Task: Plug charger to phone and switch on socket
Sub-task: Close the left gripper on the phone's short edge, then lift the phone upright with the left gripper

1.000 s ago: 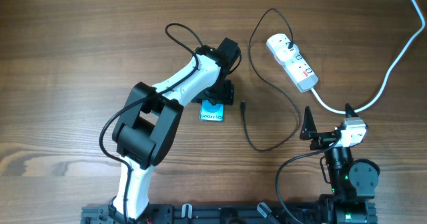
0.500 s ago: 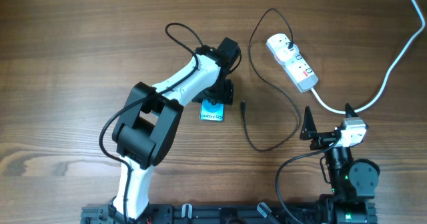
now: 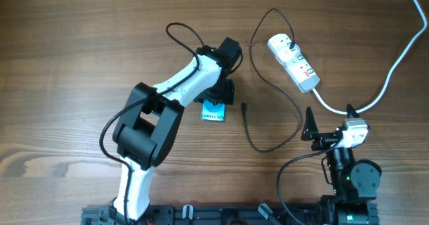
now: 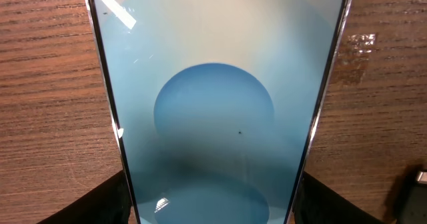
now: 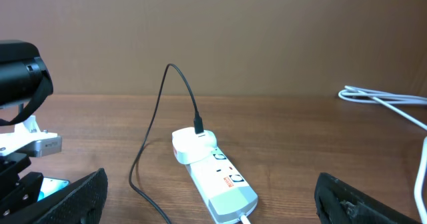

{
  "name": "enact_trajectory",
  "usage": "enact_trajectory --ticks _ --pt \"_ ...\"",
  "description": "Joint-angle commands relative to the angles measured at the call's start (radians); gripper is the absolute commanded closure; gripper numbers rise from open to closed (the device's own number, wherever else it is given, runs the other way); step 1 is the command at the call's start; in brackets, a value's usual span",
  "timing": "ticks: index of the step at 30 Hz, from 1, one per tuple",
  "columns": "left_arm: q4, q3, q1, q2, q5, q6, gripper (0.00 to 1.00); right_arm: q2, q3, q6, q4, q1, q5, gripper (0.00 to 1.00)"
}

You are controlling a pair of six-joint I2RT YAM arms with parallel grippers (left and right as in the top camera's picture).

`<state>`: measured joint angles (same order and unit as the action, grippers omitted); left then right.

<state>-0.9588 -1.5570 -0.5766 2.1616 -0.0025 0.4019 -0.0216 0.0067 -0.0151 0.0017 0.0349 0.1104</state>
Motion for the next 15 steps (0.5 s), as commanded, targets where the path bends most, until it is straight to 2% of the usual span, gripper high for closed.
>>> enact_trajectory --ticks 1,9,15 --pt "0.014 0.003 0.003 0.024 -0.01 0.028 0.3 0.005 -0.002 -0.012 0.005 0.006 -0.01 0.0" --pt "0.013 0.003 0.008 -0.05 -0.009 0.048 0.32 0.005 -0.002 -0.011 0.005 0.006 -0.01 0.0" --pt "-0.002 0.003 0.049 -0.114 0.092 0.051 0.32 0.005 -0.002 -0.012 0.005 0.006 -0.01 0.0"
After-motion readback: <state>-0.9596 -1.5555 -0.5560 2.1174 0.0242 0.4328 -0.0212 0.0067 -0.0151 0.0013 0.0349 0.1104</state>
